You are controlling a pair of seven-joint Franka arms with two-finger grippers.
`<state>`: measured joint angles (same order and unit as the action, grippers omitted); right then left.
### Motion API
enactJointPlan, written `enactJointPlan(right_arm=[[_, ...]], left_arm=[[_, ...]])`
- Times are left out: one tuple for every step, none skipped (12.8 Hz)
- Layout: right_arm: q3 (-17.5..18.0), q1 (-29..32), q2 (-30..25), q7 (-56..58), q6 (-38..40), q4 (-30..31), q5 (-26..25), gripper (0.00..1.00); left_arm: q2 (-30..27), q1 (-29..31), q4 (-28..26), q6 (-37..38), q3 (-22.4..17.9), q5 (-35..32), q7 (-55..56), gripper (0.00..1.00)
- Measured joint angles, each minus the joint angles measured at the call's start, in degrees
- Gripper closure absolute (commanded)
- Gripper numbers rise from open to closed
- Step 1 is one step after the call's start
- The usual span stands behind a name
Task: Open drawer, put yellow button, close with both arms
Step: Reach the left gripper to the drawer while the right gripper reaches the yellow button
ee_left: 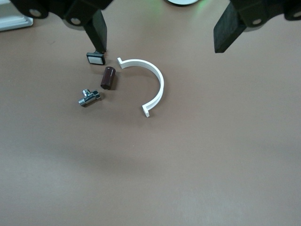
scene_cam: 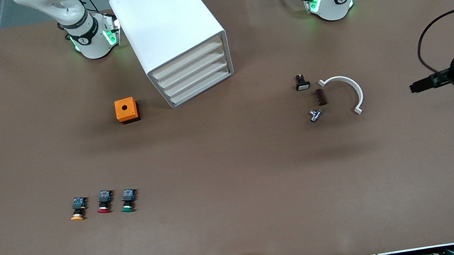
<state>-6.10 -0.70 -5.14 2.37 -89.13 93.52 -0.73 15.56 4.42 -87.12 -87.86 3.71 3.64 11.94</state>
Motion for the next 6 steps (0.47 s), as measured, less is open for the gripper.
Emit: enactJointPlan(right_arm=[[-0.03, 0.01, 0.96, 0.01, -0.25, -0.11, -0.43, 0.00], [-0.03, 0.02, 1.78, 0.01, -0.40, -0.26, -0.57, 0.00], [-0.03, 0.02, 2.45, 0.01, -0.41, -0.45, -0.71, 0.00], [-0.02, 0.03, 3.09, 0.01, -0.52, -0.75, -0.89, 0.00], [-0.01, 0.03, 3.80, 0.01, -1.22, -0.96, -0.96, 0.00], [0.01, 0.03, 5.17, 0.02, -2.63, -0.90, -0.96, 0.00]], left_arm=[[1.43, -1.37, 0.00, -0.09, 0.15, 0.00, 3.26, 0.00], [2.90, -3.37, 0.01, -0.44, 0.28, 0.00, 7.10, 0.00], [4.36, -5.51, 0.03, -0.73, 0.45, 0.00, 11.30, 0.00], [5.79, -7.73, 0.07, -0.88, 0.53, 0.00, 15.57, 0.00], [7.20, -10.02, 0.17, -0.99, 0.57, 0.01, 20.38, 0.00], [8.60, -11.91, 0.35, -0.99, 0.69, 0.58, 25.89, 0.00]])
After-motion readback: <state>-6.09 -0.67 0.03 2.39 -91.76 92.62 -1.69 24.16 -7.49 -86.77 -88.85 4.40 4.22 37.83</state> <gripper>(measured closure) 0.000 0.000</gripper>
